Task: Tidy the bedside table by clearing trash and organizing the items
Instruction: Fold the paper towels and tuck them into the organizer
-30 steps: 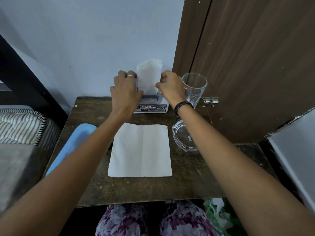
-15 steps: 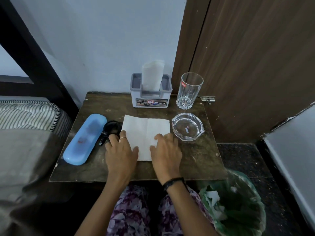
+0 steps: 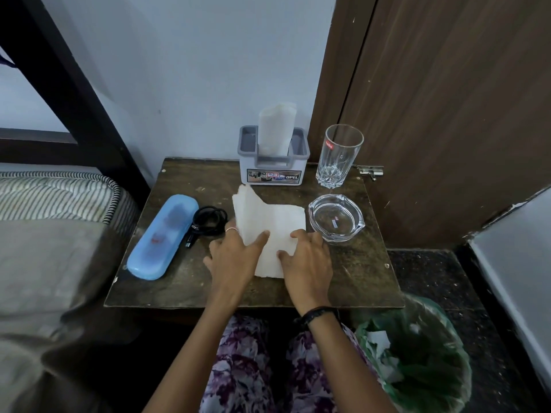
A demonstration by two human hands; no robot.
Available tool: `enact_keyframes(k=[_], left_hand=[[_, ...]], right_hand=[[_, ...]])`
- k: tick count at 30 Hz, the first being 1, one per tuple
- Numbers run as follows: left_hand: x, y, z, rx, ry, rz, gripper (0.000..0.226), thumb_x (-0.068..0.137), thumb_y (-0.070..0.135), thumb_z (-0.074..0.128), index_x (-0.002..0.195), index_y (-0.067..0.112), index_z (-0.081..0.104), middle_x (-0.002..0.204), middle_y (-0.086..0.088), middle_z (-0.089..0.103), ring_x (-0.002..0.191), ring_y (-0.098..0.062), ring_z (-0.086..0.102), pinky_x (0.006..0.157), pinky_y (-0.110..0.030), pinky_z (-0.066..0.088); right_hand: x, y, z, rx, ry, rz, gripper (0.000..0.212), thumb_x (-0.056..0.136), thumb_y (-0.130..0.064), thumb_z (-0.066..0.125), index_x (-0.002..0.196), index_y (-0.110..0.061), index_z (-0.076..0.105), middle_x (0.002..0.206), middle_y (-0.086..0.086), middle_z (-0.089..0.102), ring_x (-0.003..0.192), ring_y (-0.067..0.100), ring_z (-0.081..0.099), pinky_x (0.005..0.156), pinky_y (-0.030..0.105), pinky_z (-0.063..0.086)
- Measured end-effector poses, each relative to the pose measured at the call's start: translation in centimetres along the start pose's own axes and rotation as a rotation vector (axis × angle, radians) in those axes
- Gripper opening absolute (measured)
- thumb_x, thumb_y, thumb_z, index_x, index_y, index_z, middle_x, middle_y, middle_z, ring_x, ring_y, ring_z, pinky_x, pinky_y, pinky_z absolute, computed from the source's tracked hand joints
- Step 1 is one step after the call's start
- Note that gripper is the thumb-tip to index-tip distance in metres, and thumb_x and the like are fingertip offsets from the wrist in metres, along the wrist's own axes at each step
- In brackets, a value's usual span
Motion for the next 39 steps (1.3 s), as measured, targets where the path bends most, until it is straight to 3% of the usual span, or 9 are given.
enact_keyframes(k=[4, 9, 12, 16, 20, 24, 29, 33, 39], left_hand=[[-0.8, 1.6, 1.0, -0.281, -0.094, 0.095, 0.047, 0.072, 0.073, 0.04, 0.098, 0.038, 0.059, 0.09, 0.02, 0.062, 0.107, -0.012, 0.055, 0.109, -0.046, 0.031], [-1.2, 2.2, 0.9, -0.4, -0.029, 0.144, 0.029, 0.096, 0.034, 0.043, 0.095, 0.02, 0.068, 0.079, 0.007, 0.071, 0.087, -0.009, 0.067, 0.084, -0.033, 0.047], [-0.3, 1.0, 0.4, -0.16, 0.096, 0.113, 0.023, 0.093, 0.014, 0.045, 0.107, 0.015, 0.063, 0.102, -0.006, 0.068, 0.099, -0.023, 0.062, 0.08, -0.032, 0.045], [0.9, -0.1, 2.7, -0.176, -0.111, -0.019, 0.041, 0.09, 0.007, 0.05, 0.13, 0.005, 0.043, 0.108, -0.006, 0.063, 0.103, -0.027, 0.058, 0.09, -0.037, 0.048], [1.2, 0.0, 3.5, -0.414, -0.245, -0.137, 0.037, 0.09, 0.002, 0.05, 0.127, 0.004, 0.047, 0.087, -0.002, 0.06, 0.081, -0.019, 0.058, 0.062, -0.026, 0.046], [1.6, 0.3, 2.6, -0.439, -0.288, -0.091, 0.029, 0.091, 0.001, 0.048, 0.119, 0.007, 0.055, 0.098, -0.003, 0.063, 0.089, -0.019, 0.06, 0.066, -0.024, 0.046], [1.3, 2.7, 0.7, -0.488, -0.182, 0.173, 0.018, 0.09, -0.004, 0.047, 0.102, 0.007, 0.056, 0.092, -0.001, 0.063, 0.087, -0.017, 0.06, 0.072, -0.024, 0.052], [1.1, 3.5, 0.1, -0.3, -0.075, 0.342, 0.015, 0.09, 0.001, 0.051, 0.097, 0.013, 0.056, 0.09, 0.006, 0.063, 0.084, -0.007, 0.06, 0.07, -0.016, 0.048], [1.0, 1.1, 2.3, 0.043, -0.093, 0.285, 0.02, 0.09, 0.002, 0.053, 0.109, -0.004, 0.053, 0.113, -0.017, 0.062, 0.09, -0.016, 0.051, 0.062, -0.011, 0.034]], right_hand=[[0.3, 0.4, -0.8, 0.09, 0.065, 0.004, 0.028, 0.097, -0.026, 0.043, 0.119, -0.013, 0.054, 0.123, 0.008, 0.057, 0.114, 0.029, 0.053, 0.087, 0.037, 0.042], [0.5, 1.9, -1.5, 0.455, 0.003, 0.091, 0.061, 0.096, -0.052, 0.019, 0.125, -0.012, 0.055, 0.124, 0.01, 0.06, 0.116, 0.029, 0.052, 0.083, 0.027, 0.032], [0.6, 2.4, -1.6, 0.392, 0.024, 0.126, 0.045, 0.099, -0.044, 0.032, 0.107, -0.011, 0.062, 0.108, 0.006, 0.065, 0.104, 0.025, 0.057, 0.076, 0.03, 0.032], [0.2, 1.6, -0.6, 0.081, 0.007, 0.008, 0.027, 0.097, -0.021, 0.044, 0.112, -0.003, 0.058, 0.118, 0.012, 0.055, 0.107, 0.03, 0.056, 0.084, 0.035, 0.042], [0.9, 1.9, -0.5, 0.421, -0.086, 0.025, 0.041, 0.091, -0.012, 0.056, 0.131, -0.008, 0.053, 0.13, 0.009, 0.056, 0.119, 0.023, 0.053, 0.096, 0.03, 0.04], [1.2, 3.0, -0.2, 0.843, -0.226, 0.172, 0.062, 0.082, -0.011, 0.068, 0.139, -0.017, 0.042, 0.122, 0.001, 0.062, 0.107, 0.017, 0.061, 0.094, 0.037, 0.05], [1.8, 1.6, -2.1, 0.695, -0.163, -0.05, 0.04, 0.088, -0.01, 0.06, 0.127, -0.013, 0.051, 0.106, 0.001, 0.068, 0.094, 0.013, 0.063, 0.075, 0.019, 0.051], [1.9, 0.5, -2.3, 0.533, -0.109, -0.198, 0.027, 0.093, -0.01, 0.052, 0.12, -0.008, 0.054, 0.104, -0.001, 0.061, 0.097, 0.015, 0.058, 0.075, 0.022, 0.046], [2.2, 0.9, 0.2, 0.36, -0.136, -0.219, 0.026, 0.094, -0.006, 0.047, 0.119, -0.003, 0.051, 0.118, 0.01, 0.059, 0.11, 0.022, 0.054, 0.083, 0.027, 0.042]])
Point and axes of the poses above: each hand's wrist, its own x-axis towards the middle knuckle, its own z-axis out of the palm, y = z × x, the point moved 7 cm from there along x, towards the middle knuckle
